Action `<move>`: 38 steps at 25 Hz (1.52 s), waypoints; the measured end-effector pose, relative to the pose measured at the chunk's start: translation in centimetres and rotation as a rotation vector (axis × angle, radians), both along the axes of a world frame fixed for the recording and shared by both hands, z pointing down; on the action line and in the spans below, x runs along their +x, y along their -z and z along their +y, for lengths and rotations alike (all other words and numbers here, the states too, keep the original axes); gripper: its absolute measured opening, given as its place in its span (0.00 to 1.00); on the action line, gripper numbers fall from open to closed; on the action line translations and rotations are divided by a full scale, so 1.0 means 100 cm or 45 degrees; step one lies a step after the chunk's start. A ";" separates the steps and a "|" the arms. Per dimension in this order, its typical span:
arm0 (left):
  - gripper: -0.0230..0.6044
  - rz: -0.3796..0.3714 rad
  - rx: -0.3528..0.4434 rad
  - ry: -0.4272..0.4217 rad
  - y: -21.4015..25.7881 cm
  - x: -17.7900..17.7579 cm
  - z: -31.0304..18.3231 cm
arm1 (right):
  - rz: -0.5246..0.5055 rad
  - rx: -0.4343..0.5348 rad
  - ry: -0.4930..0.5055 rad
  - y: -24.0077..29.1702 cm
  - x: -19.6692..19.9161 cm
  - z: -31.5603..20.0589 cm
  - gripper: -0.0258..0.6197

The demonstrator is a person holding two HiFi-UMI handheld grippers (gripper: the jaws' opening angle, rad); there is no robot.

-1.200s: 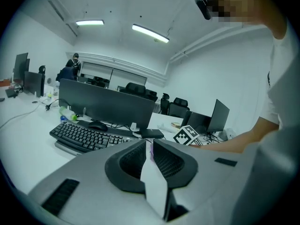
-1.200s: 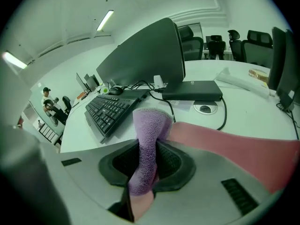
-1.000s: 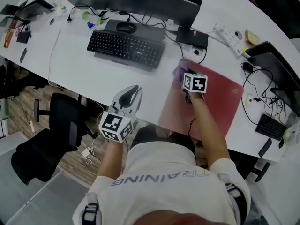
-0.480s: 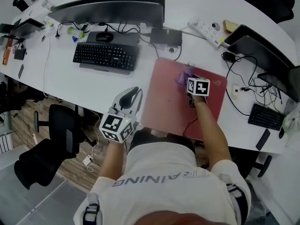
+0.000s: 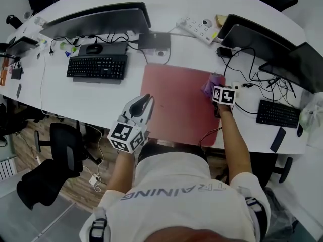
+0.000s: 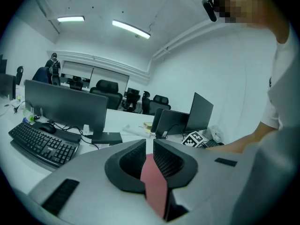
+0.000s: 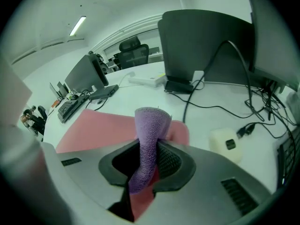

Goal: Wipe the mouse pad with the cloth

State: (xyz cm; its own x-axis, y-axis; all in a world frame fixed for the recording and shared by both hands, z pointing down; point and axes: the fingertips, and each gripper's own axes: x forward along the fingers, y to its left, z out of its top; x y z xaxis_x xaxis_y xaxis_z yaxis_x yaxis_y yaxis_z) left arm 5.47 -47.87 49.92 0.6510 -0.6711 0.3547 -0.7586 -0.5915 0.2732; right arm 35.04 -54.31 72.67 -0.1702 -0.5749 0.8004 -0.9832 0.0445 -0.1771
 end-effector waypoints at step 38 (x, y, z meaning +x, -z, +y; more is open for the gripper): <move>0.14 0.018 -0.020 0.074 -0.020 -0.276 0.053 | -0.208 0.041 0.354 0.015 -0.429 0.044 0.19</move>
State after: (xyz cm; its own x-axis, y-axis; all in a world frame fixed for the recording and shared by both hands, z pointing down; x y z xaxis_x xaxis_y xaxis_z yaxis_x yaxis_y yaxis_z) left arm -22.11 -42.54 51.88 0.6158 -0.7025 0.3567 -0.7878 -0.5419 0.2929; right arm -7.85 -49.95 71.18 -0.4491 -0.5127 0.7317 -0.8912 0.3158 -0.3257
